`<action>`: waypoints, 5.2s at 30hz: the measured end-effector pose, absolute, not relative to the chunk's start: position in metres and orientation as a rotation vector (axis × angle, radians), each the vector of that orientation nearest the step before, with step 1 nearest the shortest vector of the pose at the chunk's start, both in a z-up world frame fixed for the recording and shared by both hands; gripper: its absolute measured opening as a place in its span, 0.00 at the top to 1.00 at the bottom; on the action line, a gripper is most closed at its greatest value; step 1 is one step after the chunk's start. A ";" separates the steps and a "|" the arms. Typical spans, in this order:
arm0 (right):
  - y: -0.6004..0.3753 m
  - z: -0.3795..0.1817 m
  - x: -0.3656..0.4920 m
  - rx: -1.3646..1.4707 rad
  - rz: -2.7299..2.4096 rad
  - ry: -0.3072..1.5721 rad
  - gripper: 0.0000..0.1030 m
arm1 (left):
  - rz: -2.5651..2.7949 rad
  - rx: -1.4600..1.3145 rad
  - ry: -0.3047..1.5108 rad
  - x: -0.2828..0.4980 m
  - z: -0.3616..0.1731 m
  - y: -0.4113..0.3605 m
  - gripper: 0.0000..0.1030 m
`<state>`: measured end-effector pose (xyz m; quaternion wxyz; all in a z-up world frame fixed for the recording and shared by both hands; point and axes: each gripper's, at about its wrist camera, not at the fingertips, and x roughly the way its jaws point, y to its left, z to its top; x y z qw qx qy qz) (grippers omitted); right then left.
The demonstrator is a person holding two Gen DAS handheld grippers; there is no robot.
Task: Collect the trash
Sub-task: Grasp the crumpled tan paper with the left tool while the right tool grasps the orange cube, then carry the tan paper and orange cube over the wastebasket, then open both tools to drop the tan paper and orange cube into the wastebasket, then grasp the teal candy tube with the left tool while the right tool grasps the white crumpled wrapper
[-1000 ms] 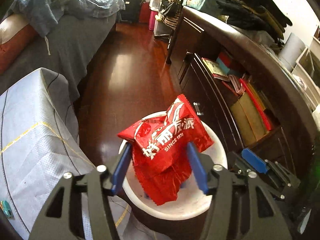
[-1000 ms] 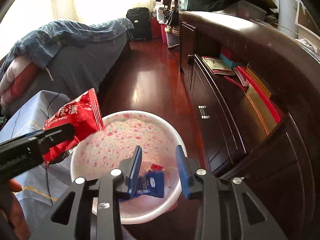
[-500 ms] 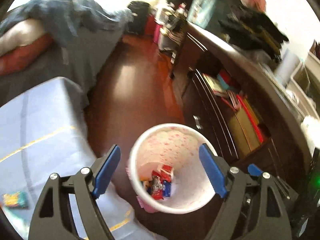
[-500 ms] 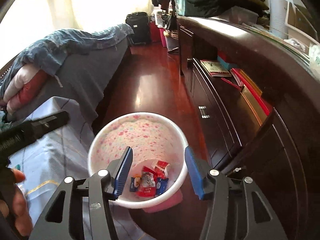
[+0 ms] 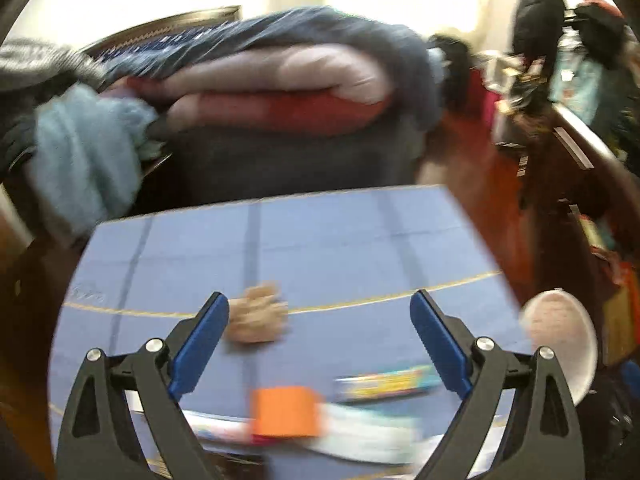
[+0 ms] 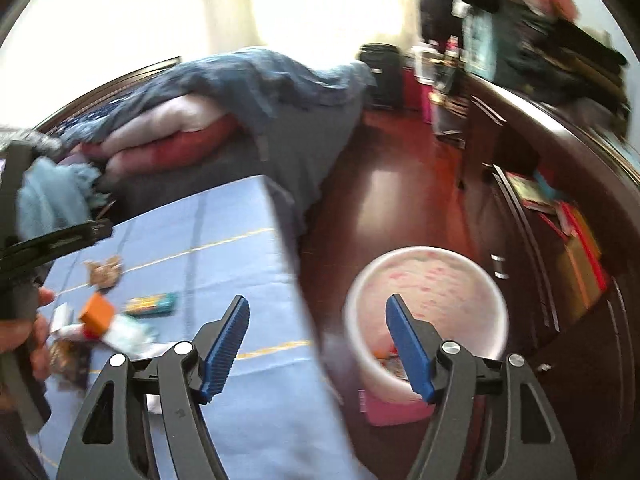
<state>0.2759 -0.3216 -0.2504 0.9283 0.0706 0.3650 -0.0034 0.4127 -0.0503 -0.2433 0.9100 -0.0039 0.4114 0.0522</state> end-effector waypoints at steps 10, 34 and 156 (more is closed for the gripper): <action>-0.242 -0.254 0.283 0.045 0.137 0.788 0.31 | 0.099 -0.015 1.005 0.460 -0.306 -0.004 0.20; -0.087 -0.291 0.329 -0.027 0.357 0.923 0.33 | 0.141 -0.126 0.806 0.394 -0.253 0.099 0.77; -0.360 -0.266 0.265 0.245 -0.055 0.800 0.26 | -0.107 -0.002 0.902 0.387 -0.267 -0.121 0.15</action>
